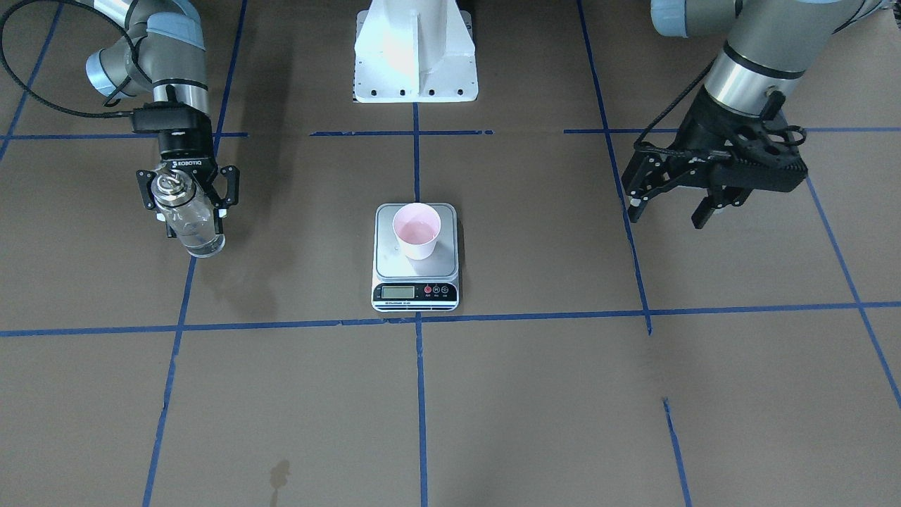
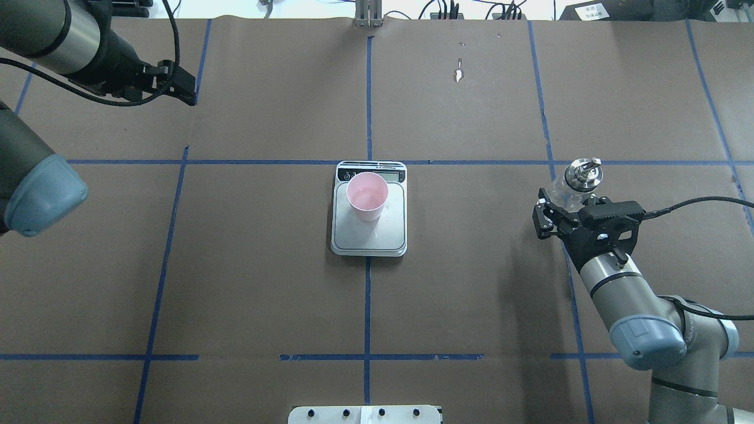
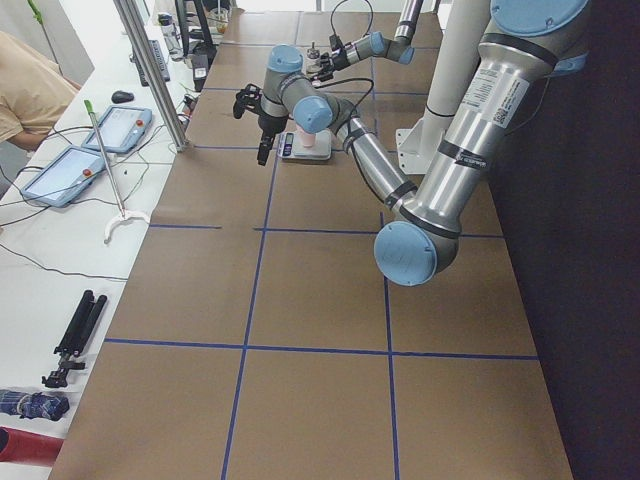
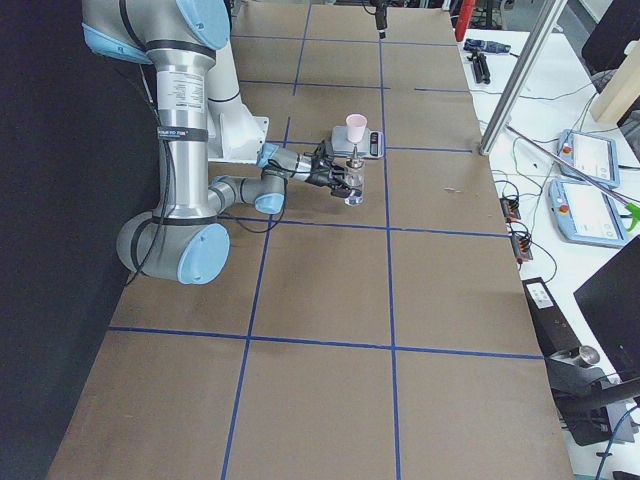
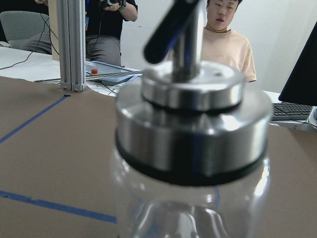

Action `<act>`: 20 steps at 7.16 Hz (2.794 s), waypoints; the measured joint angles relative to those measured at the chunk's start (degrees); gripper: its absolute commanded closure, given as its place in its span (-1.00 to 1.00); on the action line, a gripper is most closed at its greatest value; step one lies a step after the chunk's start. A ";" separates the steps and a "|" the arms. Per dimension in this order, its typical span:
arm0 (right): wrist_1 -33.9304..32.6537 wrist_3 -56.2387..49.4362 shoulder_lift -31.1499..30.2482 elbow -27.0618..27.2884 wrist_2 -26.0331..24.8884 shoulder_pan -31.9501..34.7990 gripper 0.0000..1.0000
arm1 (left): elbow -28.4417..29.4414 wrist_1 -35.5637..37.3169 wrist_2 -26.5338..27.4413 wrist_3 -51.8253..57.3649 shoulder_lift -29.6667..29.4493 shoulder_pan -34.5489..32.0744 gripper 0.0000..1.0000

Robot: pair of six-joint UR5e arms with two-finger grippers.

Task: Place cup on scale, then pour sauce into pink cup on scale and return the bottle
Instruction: 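Carry the glass bottle with the right gripper toward the pink cup, then tilt the bottle spout over the pink cup with the right gripper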

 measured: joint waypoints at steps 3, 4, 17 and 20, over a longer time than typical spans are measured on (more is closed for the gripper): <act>-11.70 -5.48 9.73 1.11 1.85 -0.01 1.00 | -0.77 0.12 0.01 5.77 2.75 -3.09 -0.82; -12.99 -6.50 11.68 1.17 2.36 0.02 1.00 | -0.81 0.15 0.01 5.99 2.93 -3.21 -0.82; -52.58 -23.24 30.55 -3.88 -2.11 0.37 1.00 | -2.87 -0.17 -0.70 22.76 10.70 -9.29 -0.82; -52.84 -28.57 32.45 -8.16 -7.92 -0.02 1.00 | -2.82 -0.09 -0.72 22.74 10.73 -9.33 -0.82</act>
